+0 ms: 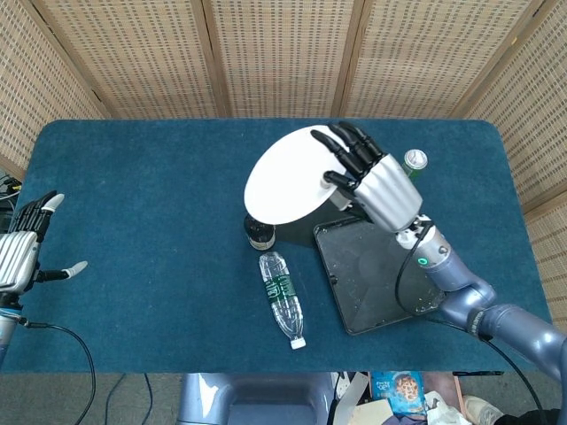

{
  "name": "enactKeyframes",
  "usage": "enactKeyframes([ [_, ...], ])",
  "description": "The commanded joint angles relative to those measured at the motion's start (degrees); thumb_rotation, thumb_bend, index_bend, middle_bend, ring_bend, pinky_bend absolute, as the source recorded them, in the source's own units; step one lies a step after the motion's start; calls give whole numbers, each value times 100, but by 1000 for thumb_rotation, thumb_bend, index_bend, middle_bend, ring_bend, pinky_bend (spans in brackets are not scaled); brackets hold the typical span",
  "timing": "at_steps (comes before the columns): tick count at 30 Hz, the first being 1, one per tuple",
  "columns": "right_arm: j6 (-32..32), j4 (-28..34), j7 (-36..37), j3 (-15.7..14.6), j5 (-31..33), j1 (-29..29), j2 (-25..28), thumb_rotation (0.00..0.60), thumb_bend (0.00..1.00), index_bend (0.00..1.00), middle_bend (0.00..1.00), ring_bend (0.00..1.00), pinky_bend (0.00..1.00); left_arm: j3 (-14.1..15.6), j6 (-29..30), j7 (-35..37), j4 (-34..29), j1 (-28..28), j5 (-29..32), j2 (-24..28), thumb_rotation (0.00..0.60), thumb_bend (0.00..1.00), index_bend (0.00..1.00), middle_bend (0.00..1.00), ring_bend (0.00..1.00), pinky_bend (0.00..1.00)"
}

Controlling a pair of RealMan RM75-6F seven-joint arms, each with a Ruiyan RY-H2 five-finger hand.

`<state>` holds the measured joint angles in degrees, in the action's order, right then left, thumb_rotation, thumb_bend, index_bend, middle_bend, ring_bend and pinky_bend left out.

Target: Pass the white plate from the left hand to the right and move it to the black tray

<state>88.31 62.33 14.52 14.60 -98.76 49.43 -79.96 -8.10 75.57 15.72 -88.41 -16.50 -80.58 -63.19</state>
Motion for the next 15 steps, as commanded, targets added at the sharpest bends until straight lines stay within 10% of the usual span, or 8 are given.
enactKeyframes([
  [1, 51, -757, 340, -367, 149, -492, 84, 600, 483, 643, 56, 0, 113, 12, 16, 3, -32, 18, -14, 26, 600, 0, 0, 0, 0, 0],
  [15, 315, -2410, 1327, -1259, 344, -1954, -380, 600, 483, 648, 66, 0, 113, 77, 190, -140, -153, 66, -211, 32, 600, 0, 0, 0, 0, 0],
])
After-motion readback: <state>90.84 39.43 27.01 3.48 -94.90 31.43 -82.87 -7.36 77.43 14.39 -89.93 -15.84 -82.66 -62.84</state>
